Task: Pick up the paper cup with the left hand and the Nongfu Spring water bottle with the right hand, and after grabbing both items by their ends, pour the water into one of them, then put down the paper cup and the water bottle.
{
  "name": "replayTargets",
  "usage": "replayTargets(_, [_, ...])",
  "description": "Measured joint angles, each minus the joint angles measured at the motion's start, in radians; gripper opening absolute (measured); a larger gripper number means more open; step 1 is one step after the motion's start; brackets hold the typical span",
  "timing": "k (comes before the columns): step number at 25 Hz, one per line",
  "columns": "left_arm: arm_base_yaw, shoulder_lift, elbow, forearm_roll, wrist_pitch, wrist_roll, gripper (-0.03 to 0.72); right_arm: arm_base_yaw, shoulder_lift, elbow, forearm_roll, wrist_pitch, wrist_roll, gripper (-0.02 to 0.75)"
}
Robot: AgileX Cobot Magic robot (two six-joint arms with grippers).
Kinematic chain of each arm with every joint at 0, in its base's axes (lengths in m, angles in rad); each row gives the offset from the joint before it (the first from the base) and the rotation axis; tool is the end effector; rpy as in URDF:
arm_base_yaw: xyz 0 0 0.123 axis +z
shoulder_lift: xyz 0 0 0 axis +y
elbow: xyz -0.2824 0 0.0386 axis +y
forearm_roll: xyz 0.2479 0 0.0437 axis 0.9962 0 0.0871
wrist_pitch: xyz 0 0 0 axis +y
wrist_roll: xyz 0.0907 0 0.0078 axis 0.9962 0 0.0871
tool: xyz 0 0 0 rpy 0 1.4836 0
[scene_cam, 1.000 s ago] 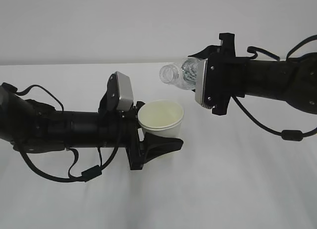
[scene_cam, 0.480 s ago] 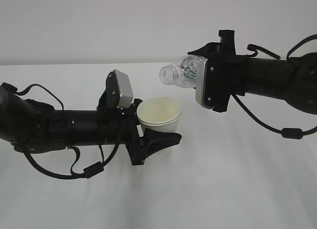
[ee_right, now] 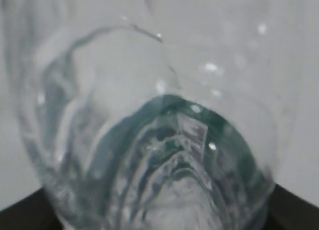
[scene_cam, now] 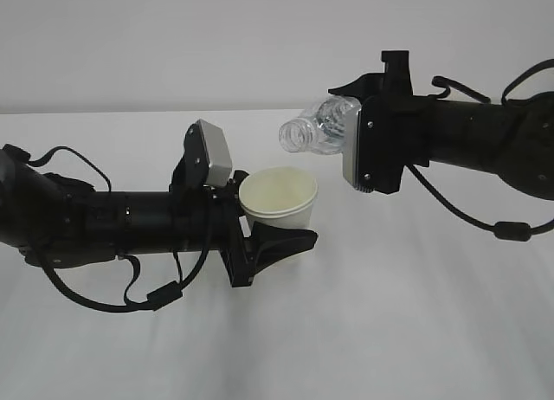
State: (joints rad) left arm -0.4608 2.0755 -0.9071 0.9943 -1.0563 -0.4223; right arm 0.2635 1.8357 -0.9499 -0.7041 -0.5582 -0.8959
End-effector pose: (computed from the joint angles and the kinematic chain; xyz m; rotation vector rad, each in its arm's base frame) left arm 0.2991 -0.2226 0.1212 1.1375 1.5014 -0.9266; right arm 0.3608 0.1296 0.1913 -1.6441 1.0227 -0.5116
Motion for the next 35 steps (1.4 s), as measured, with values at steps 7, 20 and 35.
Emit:
replayTargets(7, [0.0,0.0,0.0,0.0,-0.002,0.001,0.5,0.0,0.0,0.0,0.031,-0.007,-0.055,0.491])
replayTargets(20, [0.0,0.0,0.0,0.004,-0.029,0.001,0.494,0.0,0.0,0.0,0.061,-0.051,-0.119,0.491])
replayTargets(35, [0.0,0.0,0.0,0.007,-0.035,0.001,0.493,0.0,0.0,0.0,0.063,-0.071,-0.169,0.491])
